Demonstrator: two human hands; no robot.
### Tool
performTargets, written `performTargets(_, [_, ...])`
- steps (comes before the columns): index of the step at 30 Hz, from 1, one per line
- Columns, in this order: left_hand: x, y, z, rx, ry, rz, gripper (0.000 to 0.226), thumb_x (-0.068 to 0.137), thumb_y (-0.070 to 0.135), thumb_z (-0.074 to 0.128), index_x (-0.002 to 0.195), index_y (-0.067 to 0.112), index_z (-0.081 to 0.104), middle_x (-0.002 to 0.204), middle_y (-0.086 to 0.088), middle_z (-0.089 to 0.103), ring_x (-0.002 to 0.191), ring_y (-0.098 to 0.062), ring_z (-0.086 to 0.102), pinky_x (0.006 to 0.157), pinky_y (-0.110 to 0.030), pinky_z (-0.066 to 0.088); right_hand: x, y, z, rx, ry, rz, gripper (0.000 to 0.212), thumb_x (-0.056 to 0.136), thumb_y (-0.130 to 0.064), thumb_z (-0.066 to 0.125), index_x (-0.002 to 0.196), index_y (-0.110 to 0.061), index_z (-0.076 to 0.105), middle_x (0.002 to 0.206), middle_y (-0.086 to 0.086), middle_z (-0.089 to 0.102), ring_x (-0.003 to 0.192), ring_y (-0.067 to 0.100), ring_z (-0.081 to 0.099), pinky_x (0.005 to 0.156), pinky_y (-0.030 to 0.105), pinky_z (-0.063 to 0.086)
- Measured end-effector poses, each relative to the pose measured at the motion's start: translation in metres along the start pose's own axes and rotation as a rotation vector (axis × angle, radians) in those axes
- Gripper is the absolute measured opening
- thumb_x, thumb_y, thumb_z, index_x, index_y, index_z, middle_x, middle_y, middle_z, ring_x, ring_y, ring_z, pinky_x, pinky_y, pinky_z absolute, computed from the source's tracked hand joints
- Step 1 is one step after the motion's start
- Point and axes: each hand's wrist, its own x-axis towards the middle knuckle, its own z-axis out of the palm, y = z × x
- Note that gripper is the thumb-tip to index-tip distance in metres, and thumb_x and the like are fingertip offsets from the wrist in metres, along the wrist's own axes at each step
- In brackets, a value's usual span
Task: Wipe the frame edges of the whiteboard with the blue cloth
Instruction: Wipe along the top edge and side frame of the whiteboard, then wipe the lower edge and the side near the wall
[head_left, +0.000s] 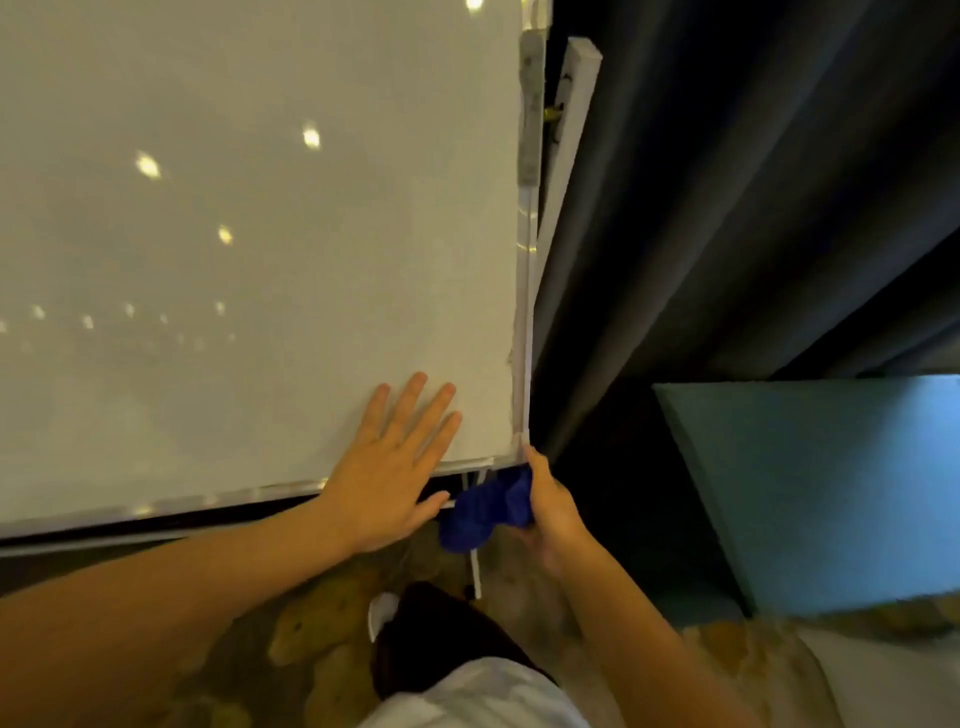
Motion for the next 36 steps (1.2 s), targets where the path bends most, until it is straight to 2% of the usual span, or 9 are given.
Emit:
performTargets(4, [-0.012, 0.039, 0.005, -0.024, -0.133, -0.219, 0.088, 0.093, 0.062, 0.037, 0.157, 0.011, 0.003, 0.165, -0.015, -0.014, 0.149, -0.043, -0.017, 0.117, -0.066, 0.003, -0.019, 0.004, -0.020, 0.115, -0.051, 0.182, 0.049, 0.092, -0.044, 0.061, 0.121, -0.005, 0.061, 0.112, 0.022, 0.069, 0.095, 0.037, 0.067, 0.068, 0.046, 0.058])
performTargets(9, [-0.001, 0.048, 0.013, -0.007, -0.195, -0.291, 0.088, 0.095, 0.057, 0.040, 0.156, 0.013, -0.005, 0.162, -0.014, -0.026, 0.146, -0.043, -0.026, 0.117, -0.067, 0.002, -0.029, -0.026, -0.033, -0.040, -0.402, 0.335, 0.051, 0.091, -0.044, 0.059, 0.120, -0.002, 0.067, 0.117, 0.023, 0.068, 0.106, 0.037, 0.066, 0.083, 0.049, 0.056])
performTargets(12, [-0.006, 0.063, 0.013, -0.105, -0.088, -0.402, 0.079, 0.092, 0.050, 0.050, 0.154, 0.010, 0.021, 0.166, -0.016, 0.001, 0.150, -0.045, 0.004, 0.117, -0.064, 0.018, -0.024, -0.066, -0.025, -0.199, -0.656, 0.324, 0.038, 0.085, -0.035, 0.062, 0.105, -0.005, 0.076, 0.108, 0.020, 0.073, 0.091, 0.029, 0.072, 0.073, 0.039, 0.060])
performTargets(16, [-0.007, 0.082, 0.013, -0.620, 0.424, -1.311, 0.032, 0.092, 0.036, 0.055, 0.113, 0.011, 0.055, 0.124, -0.014, 0.053, 0.108, -0.028, 0.053, 0.095, -0.044, 0.046, -0.035, -0.141, 0.012, -0.584, -1.065, -0.096, 0.036, 0.081, -0.034, 0.068, 0.113, -0.018, 0.072, 0.114, 0.009, 0.072, 0.106, 0.022, 0.067, 0.087, 0.032, 0.054])
performTargets(19, [0.026, 0.082, 0.006, -1.563, 0.719, -2.140, 0.050, 0.094, 0.052, 0.049, 0.118, 0.008, 0.055, 0.126, -0.019, 0.057, 0.109, -0.033, 0.059, 0.099, -0.050, 0.048, -0.054, -0.183, 0.057, -1.017, -1.427, -0.761, 0.029, 0.086, -0.055, 0.063, 0.115, -0.050, 0.060, 0.109, -0.018, 0.066, 0.100, 0.002, 0.063, 0.080, 0.020, 0.051])
performTargets(24, [0.080, 0.114, 0.004, -2.590, 1.352, -1.917, 0.090, 0.068, 0.086, 0.048, 0.118, 0.012, 0.062, 0.100, -0.013, 0.067, 0.089, -0.032, 0.061, 0.070, -0.034, 0.053, -0.050, -0.131, 0.115, -1.836, -1.472, -2.028, 0.051, 0.092, -0.056, 0.044, 0.134, -0.027, 0.047, 0.125, 0.009, 0.050, 0.115, 0.031, 0.042, 0.093, 0.045, 0.041])
performTargets(29, [0.109, 0.128, 0.012, -2.413, 2.279, -1.852, 0.057, 0.104, 0.043, 0.022, 0.144, 0.006, 0.037, 0.126, -0.027, 0.055, 0.113, -0.039, 0.052, 0.073, -0.023, 0.048, 0.002, -0.089, 0.115, -2.360, -1.645, -2.111, 0.062, 0.099, -0.060, 0.020, 0.142, -0.024, 0.048, 0.154, 0.013, 0.035, 0.145, 0.039, 0.014, 0.116, 0.059, 0.001])
performTargets(33, [0.115, 0.129, 0.018, -2.486, 2.207, -1.813, 0.047, 0.103, 0.045, 0.032, 0.134, 0.015, 0.053, 0.126, -0.017, 0.063, 0.117, -0.034, 0.056, 0.099, -0.049, 0.046, 0.005, -0.094, 0.138, -2.468, -1.786, -2.353, 0.054, 0.100, -0.058, 0.020, 0.136, -0.035, 0.054, 0.150, 0.009, 0.041, 0.142, 0.040, 0.020, 0.116, 0.059, 0.003])
performTargets(36, [0.118, 0.125, 0.015, -2.440, 2.268, -1.770, 0.045, 0.102, 0.045, 0.036, 0.125, 0.017, 0.062, 0.097, -0.010, 0.076, 0.096, -0.025, 0.067, 0.076, -0.040, 0.055, 0.005, -0.100, 0.160, -2.548, -1.850, -2.522, 0.051, 0.098, -0.061, 0.027, 0.138, -0.037, 0.048, 0.153, 0.008, 0.036, 0.141, 0.039, 0.021, 0.115, 0.060, 0.010])
